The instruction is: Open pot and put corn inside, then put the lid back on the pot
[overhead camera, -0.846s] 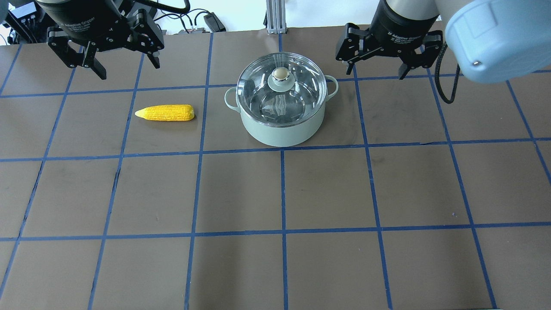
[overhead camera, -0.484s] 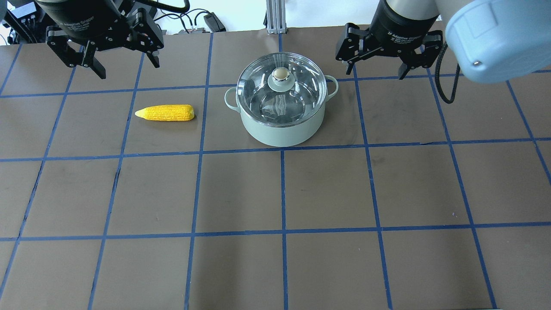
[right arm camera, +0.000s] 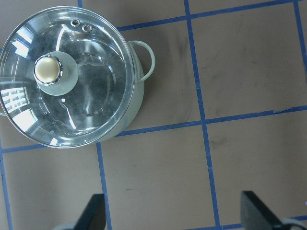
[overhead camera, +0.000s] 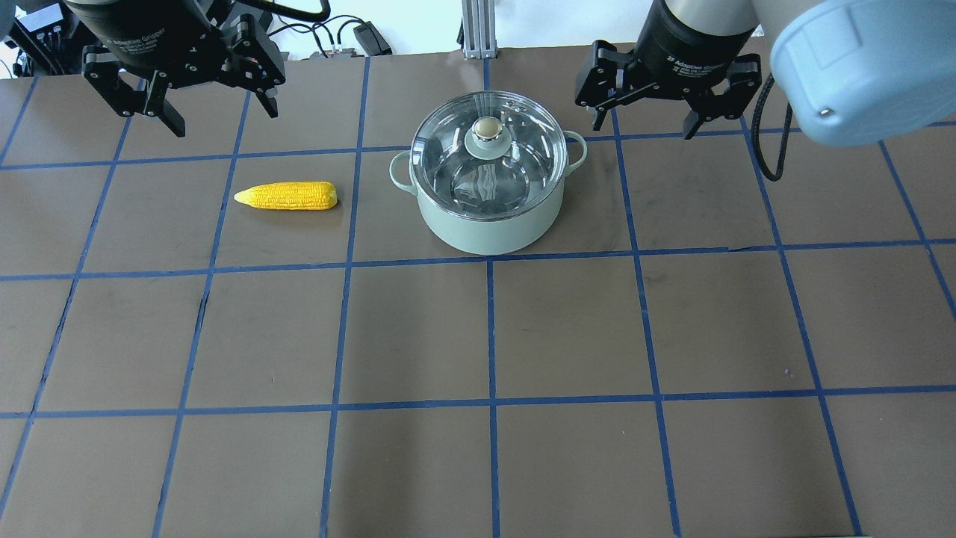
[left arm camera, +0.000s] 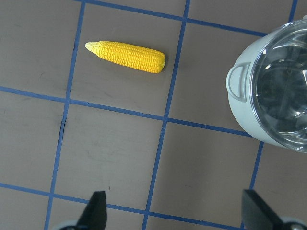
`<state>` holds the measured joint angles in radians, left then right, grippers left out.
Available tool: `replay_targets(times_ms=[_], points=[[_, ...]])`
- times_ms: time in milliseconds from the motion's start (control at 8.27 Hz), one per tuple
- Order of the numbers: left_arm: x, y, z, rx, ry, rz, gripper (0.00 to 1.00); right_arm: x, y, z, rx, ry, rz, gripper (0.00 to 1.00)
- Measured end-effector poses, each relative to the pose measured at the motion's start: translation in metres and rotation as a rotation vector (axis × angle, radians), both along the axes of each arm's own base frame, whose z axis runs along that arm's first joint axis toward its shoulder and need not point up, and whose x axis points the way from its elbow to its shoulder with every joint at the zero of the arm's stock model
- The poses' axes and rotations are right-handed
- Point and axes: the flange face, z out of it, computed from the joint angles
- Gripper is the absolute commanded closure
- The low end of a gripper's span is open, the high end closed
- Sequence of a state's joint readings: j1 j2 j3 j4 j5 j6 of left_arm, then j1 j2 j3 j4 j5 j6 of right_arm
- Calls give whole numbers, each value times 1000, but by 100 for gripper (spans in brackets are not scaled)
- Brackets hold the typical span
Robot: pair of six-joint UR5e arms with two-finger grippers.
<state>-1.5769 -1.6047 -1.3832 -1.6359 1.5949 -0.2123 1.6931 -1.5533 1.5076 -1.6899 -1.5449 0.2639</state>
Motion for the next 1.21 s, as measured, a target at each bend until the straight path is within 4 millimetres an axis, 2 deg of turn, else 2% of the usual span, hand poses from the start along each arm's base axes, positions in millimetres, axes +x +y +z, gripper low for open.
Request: replay_targets(times_ms=[242,484,604,725,846,967,1088,1209], points=[[0,-1,-2,4,0,1,0,0,-12,-2,-5,-6,-2,0],[1,-2,-4,6,1,4,0,9,-55,-1,-20,-14,7,1],[2,-6,-8,11,2,6,0,19,-79,-10,-29,-19,16,0],[3,-12,-14,13,12,13,0,38,-99,-28,-49,-27,24,0],[4,-15,-16,7,31,22,0,67,-118,-53,-77,-44,9,0],[8,-18,-18,7,45,31,0,99,-130,-82,-105,-59,-1,0],[14,-23,-22,12,59,42,0,123,-139,-108,-122,-68,5,1],[20,-28,-26,15,68,59,0,135,-144,-126,-130,-69,21,1]])
